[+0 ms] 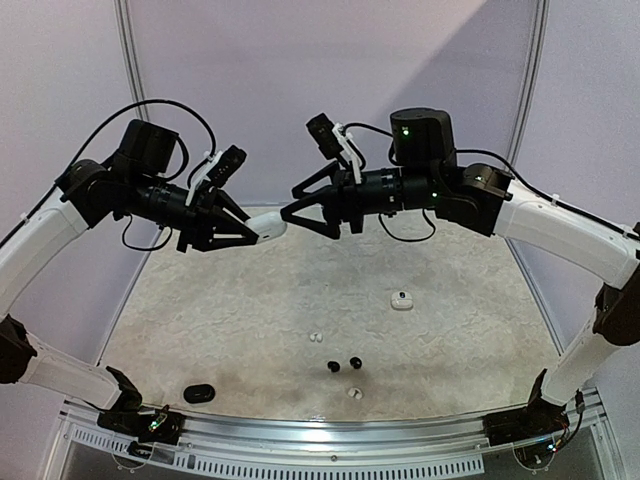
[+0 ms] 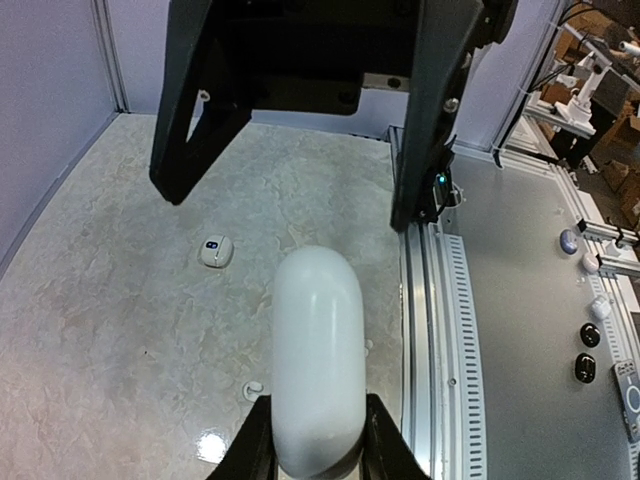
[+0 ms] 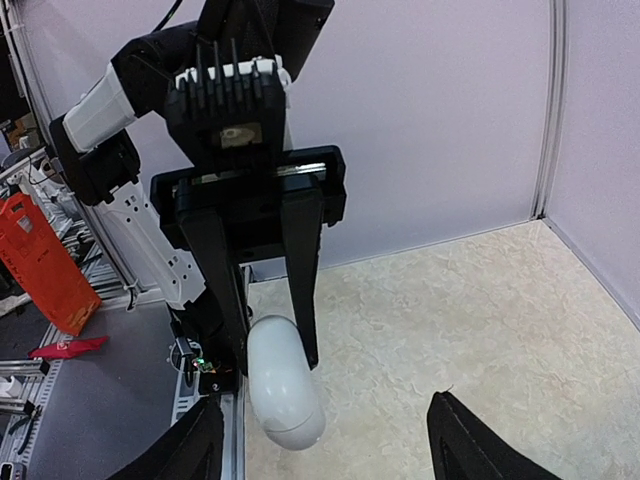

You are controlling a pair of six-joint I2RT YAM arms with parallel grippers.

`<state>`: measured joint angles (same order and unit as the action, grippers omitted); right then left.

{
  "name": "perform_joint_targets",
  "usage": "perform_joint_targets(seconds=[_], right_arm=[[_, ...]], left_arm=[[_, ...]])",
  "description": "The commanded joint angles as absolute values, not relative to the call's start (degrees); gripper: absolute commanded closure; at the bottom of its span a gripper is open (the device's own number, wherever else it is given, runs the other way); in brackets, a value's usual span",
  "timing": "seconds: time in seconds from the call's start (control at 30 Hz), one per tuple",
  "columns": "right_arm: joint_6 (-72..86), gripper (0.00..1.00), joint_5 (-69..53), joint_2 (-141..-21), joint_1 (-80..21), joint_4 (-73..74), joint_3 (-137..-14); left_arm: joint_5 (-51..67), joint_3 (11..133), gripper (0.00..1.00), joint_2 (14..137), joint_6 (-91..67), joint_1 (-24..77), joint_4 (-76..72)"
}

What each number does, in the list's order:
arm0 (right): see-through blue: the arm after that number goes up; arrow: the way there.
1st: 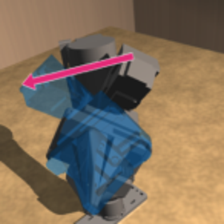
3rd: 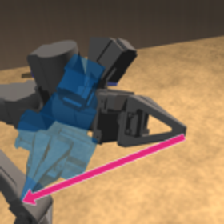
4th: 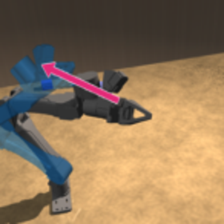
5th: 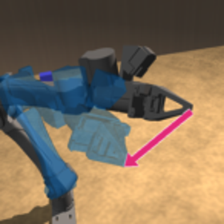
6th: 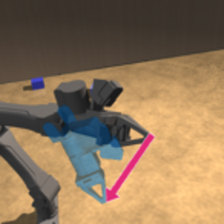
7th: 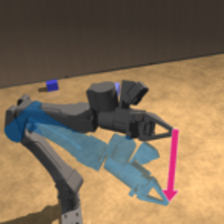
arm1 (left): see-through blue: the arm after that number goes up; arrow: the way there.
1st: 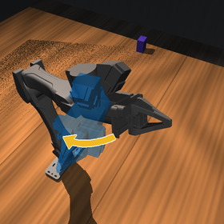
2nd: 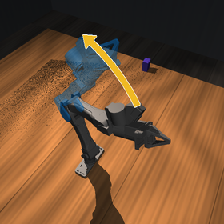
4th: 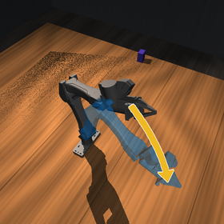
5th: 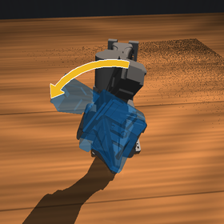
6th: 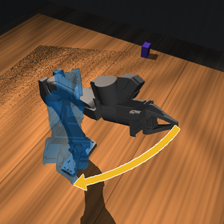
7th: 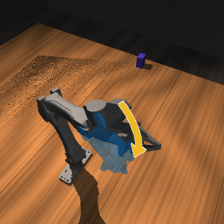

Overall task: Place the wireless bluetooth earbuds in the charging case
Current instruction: Pass from the left arm to the right

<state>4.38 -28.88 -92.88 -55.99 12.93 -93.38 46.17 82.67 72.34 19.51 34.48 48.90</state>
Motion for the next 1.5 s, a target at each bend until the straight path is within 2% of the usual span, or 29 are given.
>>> perform_joint_targets(seconds=[0.0,0.1,0.27,0.37,1.23,1.47], right_arm=[[3.4,0.31,-31.8,-96.3,-57.3,15.8,-96.9],[2.8,0.32,-32.0,-98.0,-57.6,17.0,-98.4],[3.1,0.42,-32.5,-98.7,-57.6,17.1,-98.9],[3.3,0.44,-32.4,-98.7,-57.6,17.3,-98.9],[-4.7,0.38,-24.7,-95.2,-57.6,20.1,-99.4],[-5.7,0.37,-23.4,-94.9,-57.7,20.7,-99.6]], left_arm=[[46.5,82.6,1.0,71.5,18.6,34.0,49.4],[46.3,82.2,1.0,71.1,18.8,34.0,49.4],[45.9,81.6,1.0,70.8,19.0,34.0,49.1],[45.7,81.2,1.0,70.8,18.8,34.0,48.5],[32.2,79.3,1.0,69.6,14.6,34.0,46.4],[30.9,78.2,1.0,66.8,27.9,34.0,46.8]])
